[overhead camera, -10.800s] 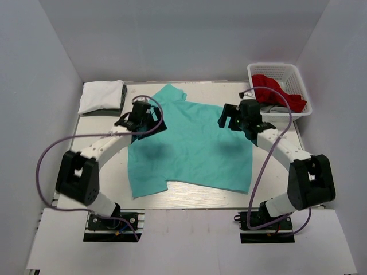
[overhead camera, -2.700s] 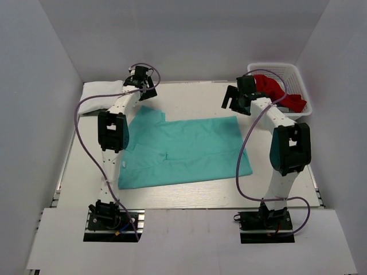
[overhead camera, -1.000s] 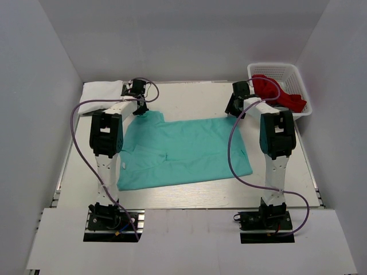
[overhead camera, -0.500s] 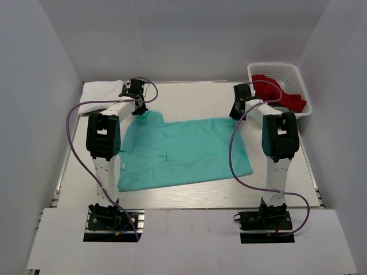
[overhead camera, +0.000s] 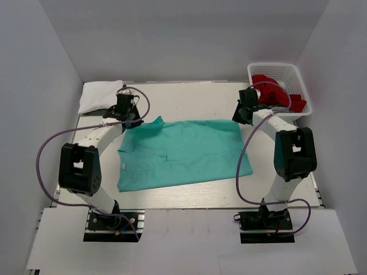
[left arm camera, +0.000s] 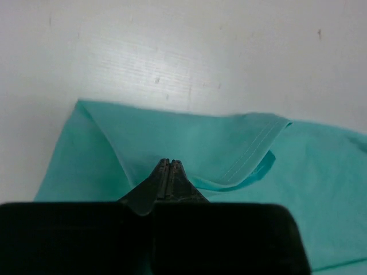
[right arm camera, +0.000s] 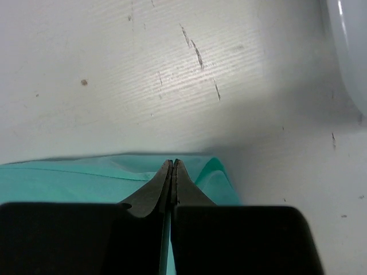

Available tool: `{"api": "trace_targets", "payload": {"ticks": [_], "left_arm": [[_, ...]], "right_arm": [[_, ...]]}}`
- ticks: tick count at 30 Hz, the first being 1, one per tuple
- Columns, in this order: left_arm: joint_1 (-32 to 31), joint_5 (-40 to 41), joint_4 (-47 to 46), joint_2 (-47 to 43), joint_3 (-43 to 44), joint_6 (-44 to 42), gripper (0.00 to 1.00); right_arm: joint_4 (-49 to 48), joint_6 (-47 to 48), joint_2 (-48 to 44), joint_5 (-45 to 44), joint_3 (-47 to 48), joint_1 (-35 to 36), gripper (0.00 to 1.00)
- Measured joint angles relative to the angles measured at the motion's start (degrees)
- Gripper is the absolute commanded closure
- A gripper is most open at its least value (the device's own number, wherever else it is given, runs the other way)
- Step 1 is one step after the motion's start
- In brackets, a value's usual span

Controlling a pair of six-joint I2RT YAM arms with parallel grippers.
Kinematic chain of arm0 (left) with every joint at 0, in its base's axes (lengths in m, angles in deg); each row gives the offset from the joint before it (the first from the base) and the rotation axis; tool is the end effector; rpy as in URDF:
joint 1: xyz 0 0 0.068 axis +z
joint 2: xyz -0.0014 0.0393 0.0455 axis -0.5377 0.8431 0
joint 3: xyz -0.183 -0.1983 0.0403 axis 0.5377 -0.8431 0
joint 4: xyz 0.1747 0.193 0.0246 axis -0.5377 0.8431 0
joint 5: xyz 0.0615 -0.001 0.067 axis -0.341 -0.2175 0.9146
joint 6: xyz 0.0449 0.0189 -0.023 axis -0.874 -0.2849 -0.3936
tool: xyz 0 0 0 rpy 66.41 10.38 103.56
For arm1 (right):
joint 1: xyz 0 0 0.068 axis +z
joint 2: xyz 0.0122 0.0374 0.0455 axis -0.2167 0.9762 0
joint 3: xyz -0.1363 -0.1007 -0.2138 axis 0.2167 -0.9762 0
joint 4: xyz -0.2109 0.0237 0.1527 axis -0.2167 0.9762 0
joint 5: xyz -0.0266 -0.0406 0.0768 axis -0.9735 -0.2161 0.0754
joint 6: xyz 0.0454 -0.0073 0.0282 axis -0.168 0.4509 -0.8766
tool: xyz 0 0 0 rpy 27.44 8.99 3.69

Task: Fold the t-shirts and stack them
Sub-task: Grap the side of the flattened tshirt furthest away from the robot with both arms, then fold the other side of the tshirt into a rectangle

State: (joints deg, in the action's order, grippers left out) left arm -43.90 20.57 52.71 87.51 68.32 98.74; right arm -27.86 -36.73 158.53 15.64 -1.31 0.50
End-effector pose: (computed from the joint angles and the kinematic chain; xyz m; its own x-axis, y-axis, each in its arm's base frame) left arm 0.3609 -0.0680 0.2354 -0.7052 -0.2992 -0.6428 -0.2166 0.9542 -0.2065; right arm 0.3935 0.0829 0.2164 -0.6605 0.2986 -0.6889 0.2550 0.9522 0.1682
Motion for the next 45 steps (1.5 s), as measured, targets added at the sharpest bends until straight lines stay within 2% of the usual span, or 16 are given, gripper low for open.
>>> {"api": "trace_targets", "payload": {"ticks": [4,11,20,29,33,34,35,37,38,40,41,42,43,44,45], "left_arm": [[0.0,-2.9,-1.6,-9.5,-11.8,3.6,1.0],[-0.4,-6.5,-1.1,-24.7,-25.6,8.9,1.0],[-0.5,-7.8,2.8,-36.5,-32.8,14.2,1.0],[-0.5,-5.8,7.6,-42.1,-33.9,17.6,1.0],[-0.5,-6.4,8.1,-44.8,-37.0,19.5,1.0],[-0.5,-6.9,9.0,-45.2,-38.1,20.3,0.91],[-0.5,-7.4,10.3,-45.4,-38.9,21.2,0.8],[-0.5,-8.3,12.9,-45.4,-39.9,22.5,0.61],[-0.5,-8.7,14.4,-45.6,-40.5,23.3,0.46],[-0.5,-9.4,17.8,-46.4,-41.0,24.1,0.39],[-0.5,-9.6,19.4,-46.9,-40.9,24.5,0.26],[-0.5,-9.7,20.2,-47.4,-40.9,24.6,0.05],[-0.5,-9.7,21.3,-48.0,-40.6,24.4,0.0],[-0.5,-9.8,22.2,-48.6,-40.1,24.7,0.0],[-0.5,-9.9,22.4,-49.1,-39.5,24.9,0.0]], "right_arm": [[-1.5,0.0,-4.1,0.0,-5.4,0.1,1.0],[-2.3,-0.2,-10.1,-0.9,-12.9,0.1,1.0],[-3.3,-0.2,-15.2,-2.9,-16.4,0.1,1.0],[-3.7,-0.2,-16.3,-3.4,-18.7,0.1,1.0],[-3.8,-1.2,-17.4,-4.0,-21.3,0.1,1.0],[-3.8,-1.7,-17.7,-4.3,-22.1,0.1,0.93],[-3.5,-2.4,-17.8,-5.0,-22.9,0.1,0.66],[-2.4,-3.6,-17.8,-7.0,-23.8,0.1,0.57],[-1.6,-4.2,-17.9,-8.3,-24.0,0.1,0.4],[-0.1,-5.2,-18.2,-10.6,-24.1,0.1,0.31],[0.7,-5.5,-18.8,-11.6,-24.2,0.1,0.28],[1.2,-5.6,-19.6,-12.2,-24.3,0.0,0.21],[1.7,-5.7,-20.6,-12.5,-24.4,0.0,0.15],[1.7,-5.7,-21.7,-12.4,-24.4,0.0,0.1],[1.6,-5.5,-22.9,-12.2,-24.5,0.0,0.1]]}}
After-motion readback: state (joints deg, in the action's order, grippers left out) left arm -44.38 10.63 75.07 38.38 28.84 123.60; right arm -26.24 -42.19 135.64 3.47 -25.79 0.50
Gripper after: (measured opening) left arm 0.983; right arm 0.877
